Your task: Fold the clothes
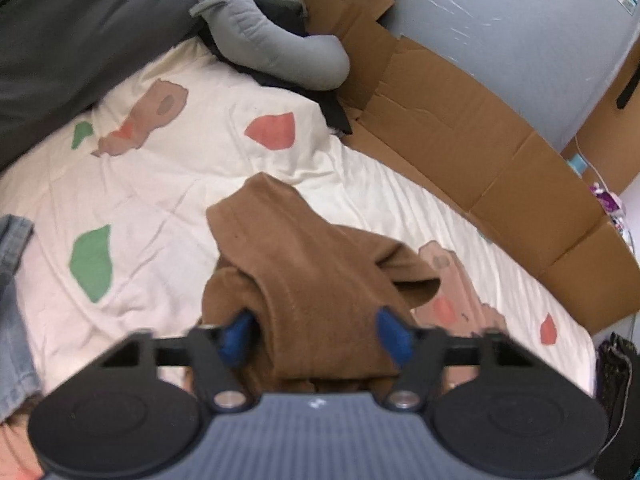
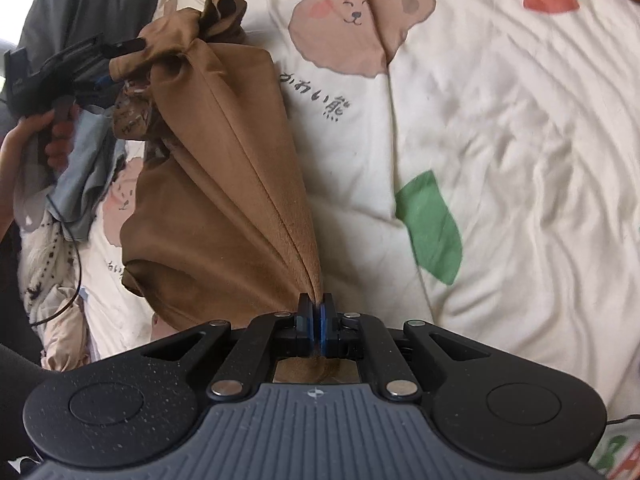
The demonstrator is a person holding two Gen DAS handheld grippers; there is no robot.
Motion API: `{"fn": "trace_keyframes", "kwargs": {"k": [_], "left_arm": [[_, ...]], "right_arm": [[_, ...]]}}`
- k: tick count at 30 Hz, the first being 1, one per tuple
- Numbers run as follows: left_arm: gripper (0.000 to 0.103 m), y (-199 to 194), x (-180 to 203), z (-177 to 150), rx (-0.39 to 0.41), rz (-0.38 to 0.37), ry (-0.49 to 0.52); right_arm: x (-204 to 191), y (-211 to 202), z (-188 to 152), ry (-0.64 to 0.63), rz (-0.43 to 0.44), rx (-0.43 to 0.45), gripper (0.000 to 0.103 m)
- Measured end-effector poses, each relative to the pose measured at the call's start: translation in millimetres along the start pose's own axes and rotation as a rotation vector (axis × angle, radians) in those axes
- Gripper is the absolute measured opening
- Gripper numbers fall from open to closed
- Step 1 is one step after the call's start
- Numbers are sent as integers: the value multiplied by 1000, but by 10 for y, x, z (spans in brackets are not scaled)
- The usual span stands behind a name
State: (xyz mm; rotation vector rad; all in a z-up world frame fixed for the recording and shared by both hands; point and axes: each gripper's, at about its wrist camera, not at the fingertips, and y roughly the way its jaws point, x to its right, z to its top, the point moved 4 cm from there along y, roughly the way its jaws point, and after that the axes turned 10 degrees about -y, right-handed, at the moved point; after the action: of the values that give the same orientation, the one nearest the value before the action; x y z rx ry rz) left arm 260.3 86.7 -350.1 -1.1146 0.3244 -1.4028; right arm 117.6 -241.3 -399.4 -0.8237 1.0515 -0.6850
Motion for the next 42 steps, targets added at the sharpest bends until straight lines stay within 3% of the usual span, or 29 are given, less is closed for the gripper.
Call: {"fn": "trace_keyframes", "kwargs": {"k": [1, 2, 7, 9, 12, 20, 23, 28, 33, 42], "left_arm": [[27, 23, 16, -7, -3, 0, -10], [15, 36, 38, -18, -1, 5, -15], [13, -46, 313, -80, 53, -11, 4], [11, -95, 466, -105, 77, -24, 29], [7, -139, 693, -156, 97, -46, 74], [2, -84, 1188, -394, 69, -131, 205], [2, -19, 1273, -518, 56, -119, 255], [2, 62, 1261, -641, 7, -146, 238], [2, 72, 1357, -891, -72, -228, 231], [1, 185, 1705, -1480, -252, -370, 328]], "right_arm": [[-6, 28, -22, -9, 9, 2, 0], [-15, 47, -37, -21, 21, 7, 1], [-32, 20, -28, -18, 75, 56, 9], [-44, -32, 11, -33, 79, 78, 28], [-28, -129, 79, -40, 83, 118, 46], [178, -332, 174, 26, 89, 221, 46], [238, -367, 223, 35, 82, 243, 46], [288, -369, 263, 47, 77, 261, 46], [338, -463, 336, 81, 84, 314, 52], [473, -545, 522, 178, 138, 397, 55]]}}
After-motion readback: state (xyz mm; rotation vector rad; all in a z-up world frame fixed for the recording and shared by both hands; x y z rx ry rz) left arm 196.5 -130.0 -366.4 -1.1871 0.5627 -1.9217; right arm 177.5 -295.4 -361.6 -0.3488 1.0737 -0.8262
